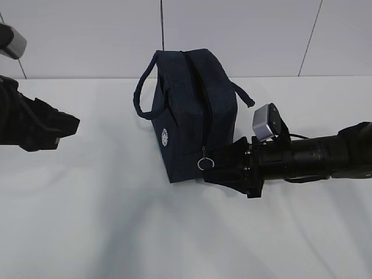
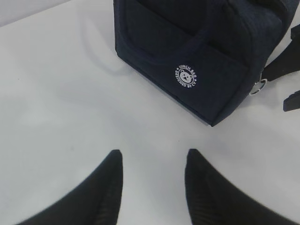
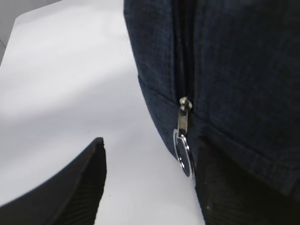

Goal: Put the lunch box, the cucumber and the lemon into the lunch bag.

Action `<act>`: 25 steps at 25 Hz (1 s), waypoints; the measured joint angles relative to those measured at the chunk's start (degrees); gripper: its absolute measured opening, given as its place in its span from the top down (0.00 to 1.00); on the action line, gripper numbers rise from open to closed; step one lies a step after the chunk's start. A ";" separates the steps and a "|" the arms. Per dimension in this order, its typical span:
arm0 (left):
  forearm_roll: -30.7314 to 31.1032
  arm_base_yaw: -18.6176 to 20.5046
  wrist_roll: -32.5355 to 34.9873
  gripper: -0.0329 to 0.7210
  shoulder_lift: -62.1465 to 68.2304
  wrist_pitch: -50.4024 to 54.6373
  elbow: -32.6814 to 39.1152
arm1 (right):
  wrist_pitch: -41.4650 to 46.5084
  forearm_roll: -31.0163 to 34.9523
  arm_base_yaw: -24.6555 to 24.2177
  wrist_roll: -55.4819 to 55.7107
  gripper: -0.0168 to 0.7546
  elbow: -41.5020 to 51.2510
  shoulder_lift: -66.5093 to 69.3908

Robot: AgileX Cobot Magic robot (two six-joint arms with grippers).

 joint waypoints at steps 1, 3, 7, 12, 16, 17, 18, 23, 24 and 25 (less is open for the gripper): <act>0.00 0.00 0.00 0.53 0.00 0.00 0.00 | 0.00 0.12 0.00 0.00 0.39 0.00 0.00; 0.00 0.00 0.00 0.53 0.00 0.00 0.00 | 0.00 0.24 0.00 0.00 0.39 0.00 0.12; 0.00 0.00 0.00 0.53 0.00 0.00 0.00 | 0.00 0.82 0.00 -0.02 0.39 0.00 1.95; 0.00 0.00 0.00 0.53 0.00 0.00 0.00 | 0.87 1.41 0.00 -0.68 0.39 -0.23 3.09; 0.00 0.00 0.00 0.53 0.00 -0.02 0.00 | 0.98 1.54 0.00 -0.77 0.39 -0.72 3.12; 0.00 0.00 0.00 0.53 0.00 -0.02 0.00 | 1.08 1.54 0.00 -0.77 0.39 -0.72 3.12; 0.00 0.00 0.00 0.53 0.00 -0.02 0.00 | 1.08 1.54 0.00 -0.77 0.39 -0.72 3.12; 0.22 0.00 0.00 0.53 0.00 -0.02 0.00 | 1.11 1.37 0.00 -0.38 0.39 -0.72 3.12; 0.22 0.00 0.00 0.53 0.00 -0.02 0.00 | 1.11 1.25 0.00 -0.28 0.39 -0.72 3.12; 0.22 0.00 0.00 0.53 0.00 -0.02 0.00 | 1.11 1.00 0.05 -0.14 0.39 -0.72 3.12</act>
